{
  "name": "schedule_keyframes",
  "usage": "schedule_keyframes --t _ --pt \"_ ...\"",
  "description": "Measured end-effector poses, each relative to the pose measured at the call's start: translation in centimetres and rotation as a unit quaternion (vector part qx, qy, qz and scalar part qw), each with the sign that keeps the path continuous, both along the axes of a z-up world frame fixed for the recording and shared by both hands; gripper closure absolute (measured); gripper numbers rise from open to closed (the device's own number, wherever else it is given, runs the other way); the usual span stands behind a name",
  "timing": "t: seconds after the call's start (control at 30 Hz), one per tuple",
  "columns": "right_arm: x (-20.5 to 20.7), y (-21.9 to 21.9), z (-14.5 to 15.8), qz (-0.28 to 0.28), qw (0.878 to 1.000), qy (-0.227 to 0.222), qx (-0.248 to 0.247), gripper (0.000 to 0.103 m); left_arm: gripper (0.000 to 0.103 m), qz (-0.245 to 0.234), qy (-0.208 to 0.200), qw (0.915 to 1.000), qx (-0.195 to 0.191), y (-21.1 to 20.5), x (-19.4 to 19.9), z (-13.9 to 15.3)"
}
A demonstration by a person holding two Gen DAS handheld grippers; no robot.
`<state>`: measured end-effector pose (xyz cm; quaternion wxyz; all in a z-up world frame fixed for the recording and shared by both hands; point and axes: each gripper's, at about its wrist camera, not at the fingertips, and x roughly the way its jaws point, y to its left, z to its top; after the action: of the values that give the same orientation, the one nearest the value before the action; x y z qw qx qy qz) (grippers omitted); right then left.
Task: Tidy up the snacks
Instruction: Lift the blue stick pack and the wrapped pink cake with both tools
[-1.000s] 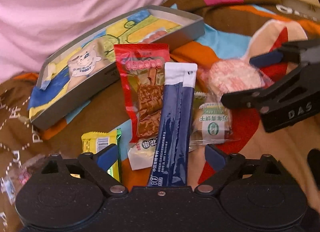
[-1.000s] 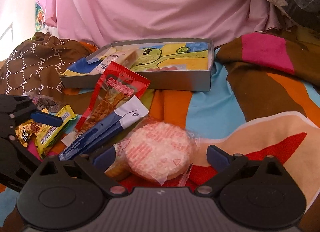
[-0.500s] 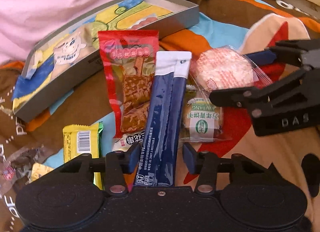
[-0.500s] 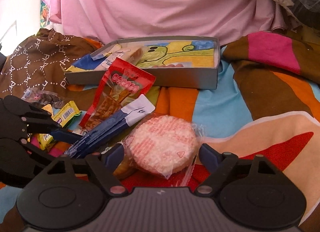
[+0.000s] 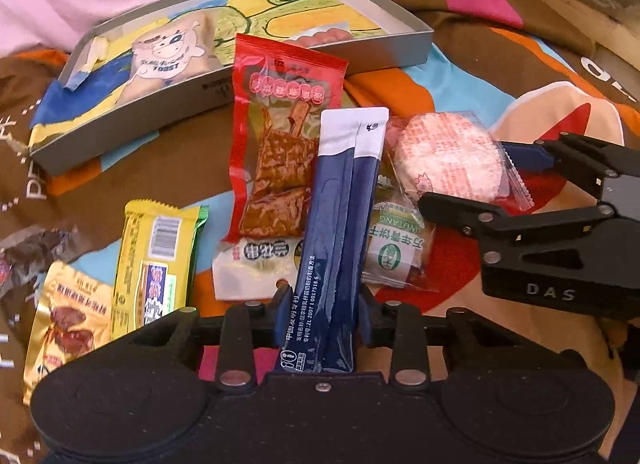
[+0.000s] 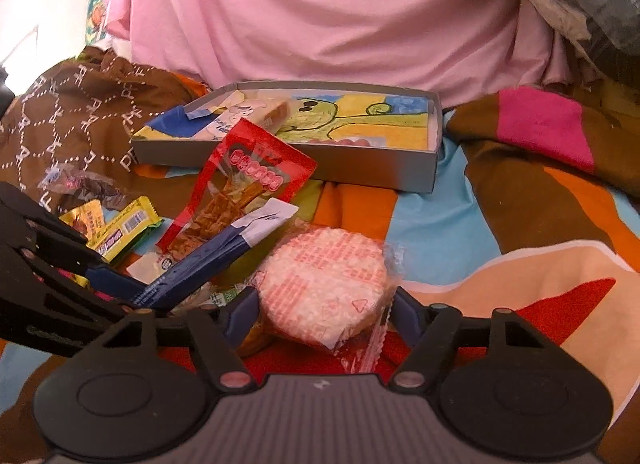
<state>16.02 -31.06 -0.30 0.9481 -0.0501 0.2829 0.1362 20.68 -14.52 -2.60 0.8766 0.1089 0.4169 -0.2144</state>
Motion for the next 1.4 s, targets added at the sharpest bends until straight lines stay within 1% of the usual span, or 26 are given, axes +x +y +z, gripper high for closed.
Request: schedule_keyframes --t 0.33,0.43,0.53,0.67,0.77,0.83,0.9,0.93,1.03,1.1,1.17,1.2,1.27,1.4 --pt "-2.1 1.7 0.7 0.02 0.997 -0.057 -0.056 0.031 0.069 0.009 0.008 0.9999 -0.003 1.4 -2.6 0.3" --pt "-2.3 1.9 0.8 0.024 0.996 -0.057 -0.067 0.031 0.069 0.01 0.012 0.9999 0.001 1.5 -3.0 0.2" --pt "-2.5 1.8 0.9 0.022 0.996 -0.056 -0.065 0.031 0.068 0.007 0.018 0.9998 0.002 1.5 -3.1 0.1" --pt "-2.5 1.5 1.1 0.016 0.996 -0.054 -0.063 0.031 0.062 0.001 0.038 0.9993 0.002 1.3 -2.1 -0.4" --pt "-2.5 1.3 0.9 0.014 0.997 -0.049 -0.062 0.031 0.057 0.008 0.052 0.9986 -0.004 1.0 -0.9 -0.7" --pt "-2.3 1.3 0.8 0.014 0.997 -0.044 -0.062 0.031 0.056 0.016 0.059 0.9981 -0.011 1.0 -0.2 -0.7" --pt "-2.2 1.1 0.7 0.013 0.997 -0.038 -0.059 0.031 0.058 0.017 0.061 0.9979 -0.016 0.9 0.1 -0.7" --pt "-2.1 1.1 0.6 0.013 0.998 -0.036 -0.057 0.031 0.062 0.016 0.061 0.9979 -0.017 0.9 0.2 -0.7" --pt "-2.0 1.1 0.4 0.012 0.998 -0.032 -0.055 0.031 0.066 0.011 0.055 0.9983 -0.014 0.8 -0.2 -0.5" --pt "-1.7 1.0 0.4 0.022 0.999 -0.015 -0.045 0.031 0.068 0.01 0.054 0.9984 -0.014 0.7 -0.5 -0.4" --pt "-1.4 0.7 0.4 0.027 0.999 0.004 -0.027 0.028 0.069 0.012 0.054 0.9984 -0.011 0.6 -0.8 -0.3" --pt "-1.3 0.5 0.3 0.025 0.999 0.006 -0.02 0.027 0.069 0.014 0.055 0.9984 -0.01 0.5 -1.0 -0.3" --pt "-1.1 0.2 0.4 0.02 1.0 0.008 -0.008 0.02 0.07 0.017 0.054 0.9983 -0.007 0.6 -1.6 -0.2" --pt "-0.3 -0.2 0.7 0.014 0.999 0.016 0.032 0.016 0.07 0.025 0.051 0.9984 -0.003 1.2 -2.9 0.1"
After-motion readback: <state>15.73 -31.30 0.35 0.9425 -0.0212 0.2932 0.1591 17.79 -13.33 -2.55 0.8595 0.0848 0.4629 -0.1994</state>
